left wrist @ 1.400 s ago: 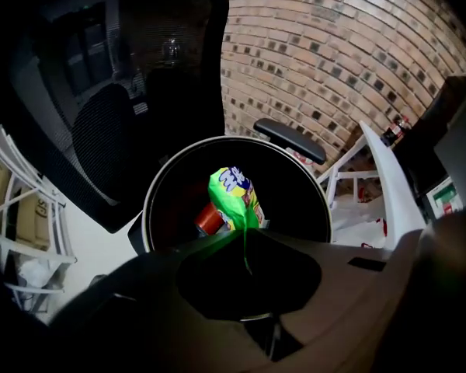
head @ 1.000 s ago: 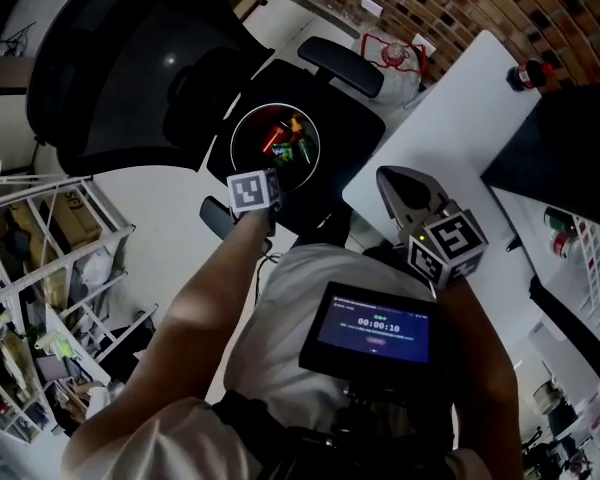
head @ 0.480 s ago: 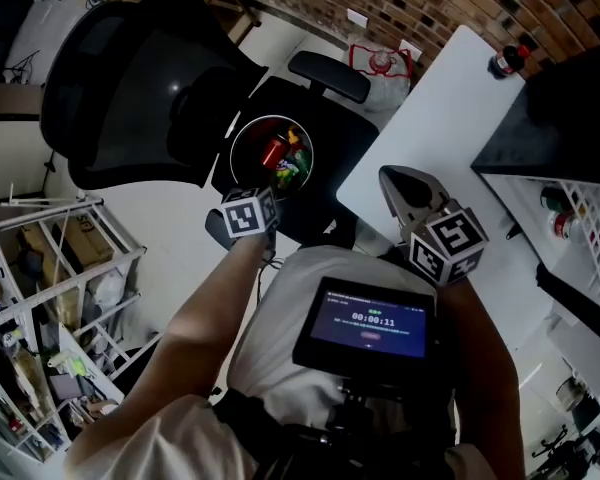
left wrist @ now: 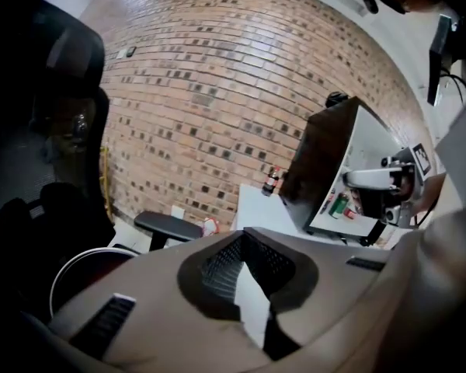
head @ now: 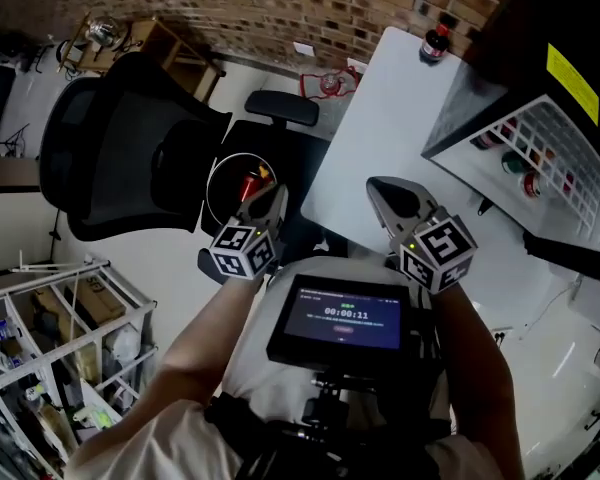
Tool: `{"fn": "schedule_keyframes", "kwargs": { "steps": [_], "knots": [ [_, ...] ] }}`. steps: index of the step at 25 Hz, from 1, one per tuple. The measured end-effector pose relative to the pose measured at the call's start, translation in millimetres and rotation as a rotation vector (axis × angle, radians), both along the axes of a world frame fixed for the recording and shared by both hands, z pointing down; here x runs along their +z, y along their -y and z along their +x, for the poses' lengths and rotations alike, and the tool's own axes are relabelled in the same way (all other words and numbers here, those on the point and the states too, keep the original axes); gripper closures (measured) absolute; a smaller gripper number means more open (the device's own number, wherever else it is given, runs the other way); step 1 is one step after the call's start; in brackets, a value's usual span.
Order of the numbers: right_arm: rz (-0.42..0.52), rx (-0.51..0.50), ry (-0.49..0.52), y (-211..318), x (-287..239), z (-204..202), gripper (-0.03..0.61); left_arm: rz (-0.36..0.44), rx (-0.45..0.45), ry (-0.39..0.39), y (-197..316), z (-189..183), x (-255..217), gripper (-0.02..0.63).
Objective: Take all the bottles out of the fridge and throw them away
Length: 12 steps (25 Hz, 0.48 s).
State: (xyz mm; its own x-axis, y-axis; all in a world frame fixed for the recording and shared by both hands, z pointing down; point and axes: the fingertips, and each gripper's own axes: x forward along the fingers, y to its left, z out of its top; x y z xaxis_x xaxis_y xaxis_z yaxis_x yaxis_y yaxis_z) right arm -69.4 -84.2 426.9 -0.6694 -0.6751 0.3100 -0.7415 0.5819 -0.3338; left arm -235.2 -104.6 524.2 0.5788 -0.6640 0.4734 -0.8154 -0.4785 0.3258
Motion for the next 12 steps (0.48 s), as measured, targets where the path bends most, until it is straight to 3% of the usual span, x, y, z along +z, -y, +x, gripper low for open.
{"fn": "schedule_keyframes", "kwargs": {
  "steps": [12],
  "knots": [
    [0.08, 0.238, 0.023, -33, -31, 120, 0.575, 0.121, 0.327, -0.095, -3, 169, -83, 0.603]
  ]
}}
